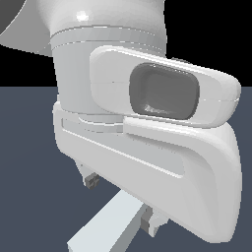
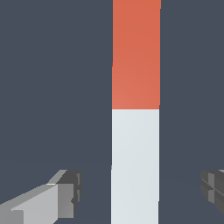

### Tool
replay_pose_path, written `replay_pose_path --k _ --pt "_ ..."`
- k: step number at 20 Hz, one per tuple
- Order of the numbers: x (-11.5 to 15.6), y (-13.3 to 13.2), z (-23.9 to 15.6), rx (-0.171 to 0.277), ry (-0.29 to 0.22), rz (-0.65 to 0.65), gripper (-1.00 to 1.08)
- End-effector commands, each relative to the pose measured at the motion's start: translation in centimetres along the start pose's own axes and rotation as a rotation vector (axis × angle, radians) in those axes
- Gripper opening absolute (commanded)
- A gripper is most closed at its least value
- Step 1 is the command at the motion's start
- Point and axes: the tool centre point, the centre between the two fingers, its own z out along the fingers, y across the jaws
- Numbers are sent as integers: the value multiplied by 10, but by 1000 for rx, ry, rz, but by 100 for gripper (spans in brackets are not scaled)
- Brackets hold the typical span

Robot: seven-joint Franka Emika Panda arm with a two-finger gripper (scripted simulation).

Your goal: Insert the peg into the horizontal hole in a box.

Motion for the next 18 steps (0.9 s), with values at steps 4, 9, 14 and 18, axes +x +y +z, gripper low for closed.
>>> replay_pose_path --k 4,9,14,18 --pt "-1 -1 21 1 0 4 100" --pt "-2 -1 44 1 1 8 100" --pt "-1 0 49 1 1 8 -100" --pt "-1 0 49 1 1 8 -100"
